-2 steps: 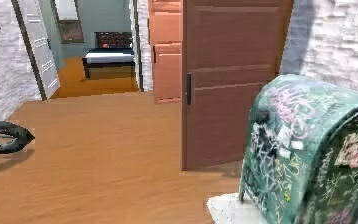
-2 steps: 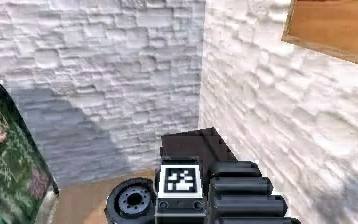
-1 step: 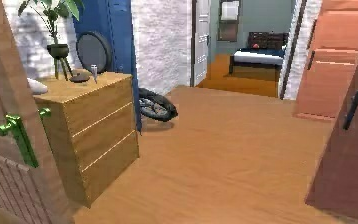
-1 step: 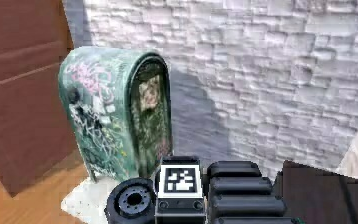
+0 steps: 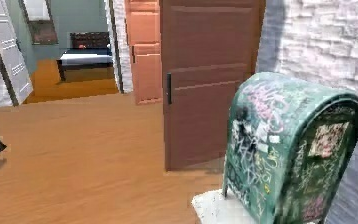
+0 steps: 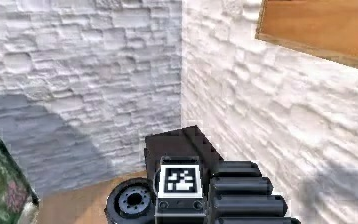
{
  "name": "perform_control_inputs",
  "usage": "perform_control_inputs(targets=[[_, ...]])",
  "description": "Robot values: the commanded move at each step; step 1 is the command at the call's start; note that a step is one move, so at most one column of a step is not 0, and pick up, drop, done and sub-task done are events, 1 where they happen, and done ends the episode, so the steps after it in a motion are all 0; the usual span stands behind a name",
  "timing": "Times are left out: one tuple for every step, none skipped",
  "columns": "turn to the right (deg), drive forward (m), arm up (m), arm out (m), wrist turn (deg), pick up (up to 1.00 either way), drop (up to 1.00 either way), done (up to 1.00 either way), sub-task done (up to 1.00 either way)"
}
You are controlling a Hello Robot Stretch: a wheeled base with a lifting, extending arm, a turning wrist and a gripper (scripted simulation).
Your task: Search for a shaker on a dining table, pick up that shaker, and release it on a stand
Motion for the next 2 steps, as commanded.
perform_control_inputs(targets=[[45.0, 0.00, 0.00, 0.00, 0.0, 0.00, 0.00, 0.00, 0.00], [45.0, 0.00, 0.00, 0.00, 0.0, 0.00, 0.00, 0.00, 0.00]])
